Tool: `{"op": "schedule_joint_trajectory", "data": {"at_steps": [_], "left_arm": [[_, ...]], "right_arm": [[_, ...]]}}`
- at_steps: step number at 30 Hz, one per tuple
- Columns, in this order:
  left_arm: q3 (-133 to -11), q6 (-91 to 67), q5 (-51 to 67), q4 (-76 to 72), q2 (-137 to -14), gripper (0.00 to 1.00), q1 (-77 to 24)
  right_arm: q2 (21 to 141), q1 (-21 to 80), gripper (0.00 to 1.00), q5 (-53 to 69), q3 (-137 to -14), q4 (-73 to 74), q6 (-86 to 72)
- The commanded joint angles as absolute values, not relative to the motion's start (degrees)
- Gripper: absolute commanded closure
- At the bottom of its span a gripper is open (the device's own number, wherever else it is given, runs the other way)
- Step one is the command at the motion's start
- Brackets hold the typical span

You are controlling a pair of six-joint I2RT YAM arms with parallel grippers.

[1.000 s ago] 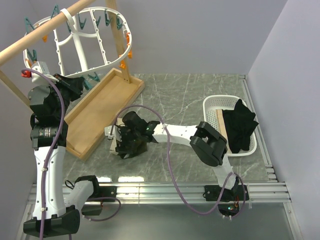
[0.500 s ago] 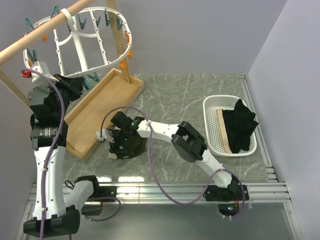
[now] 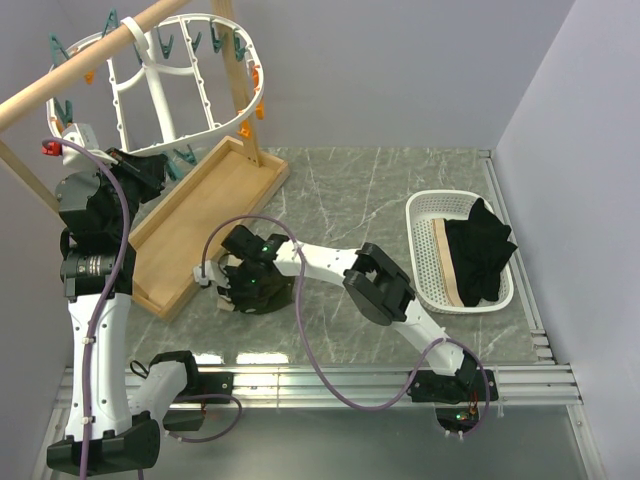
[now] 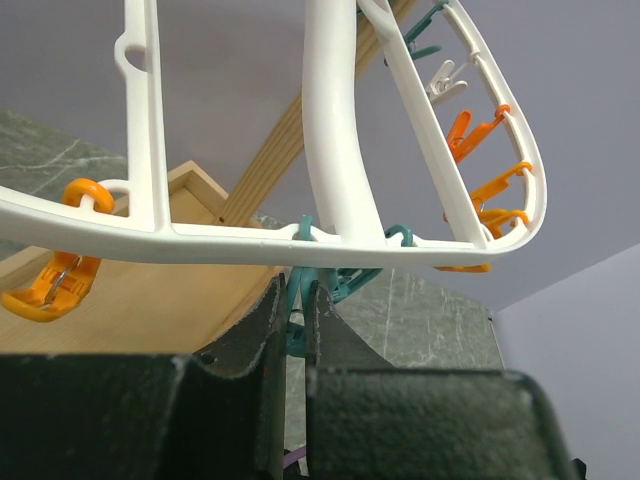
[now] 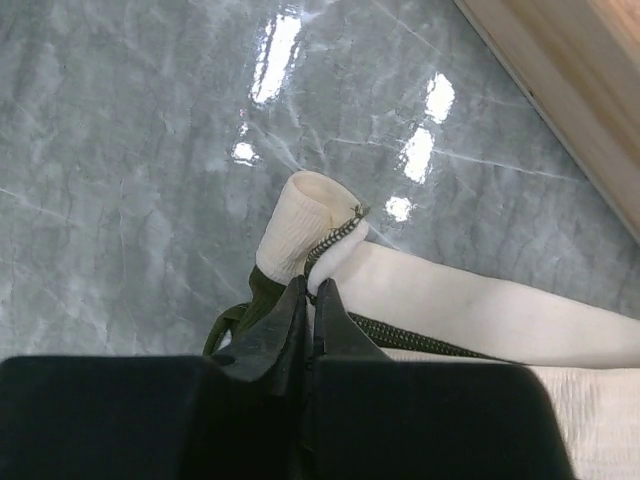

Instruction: Clip the underwear to the hanger

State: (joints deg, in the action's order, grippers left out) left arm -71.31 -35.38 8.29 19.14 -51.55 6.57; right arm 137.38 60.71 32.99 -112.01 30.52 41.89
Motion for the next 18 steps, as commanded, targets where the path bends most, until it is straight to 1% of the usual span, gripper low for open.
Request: {"op": "schedule_joint_trajectory", "data": {"at_steps": [1, 8, 12, 18], "left_arm": [[-70.7, -34.3, 9.7, 24.2, -50.6, 1.0, 6.6], [-70.8, -34.0, 9.9, 24.6, -50.4, 1.0, 6.6], [-71.0, -33.9, 10.5, 24.6, -50.3, 1.0, 6.6], [-71.0, -33.9, 11.8, 24.5, -50.4, 1.0, 6.7]], "right_arm": [[134.9, 60.6, 1.0, 29.8, -109.4, 29.7, 41.7], [125.1, 59.7, 1.0, 27.6, -103.8, 18.1, 34.8], [119.0, 57.8, 1.0, 28.2, -103.4, 14.4, 31.3], [113.1, 54.7, 1.0, 29.2, -103.4, 10.1, 27.4]]}}
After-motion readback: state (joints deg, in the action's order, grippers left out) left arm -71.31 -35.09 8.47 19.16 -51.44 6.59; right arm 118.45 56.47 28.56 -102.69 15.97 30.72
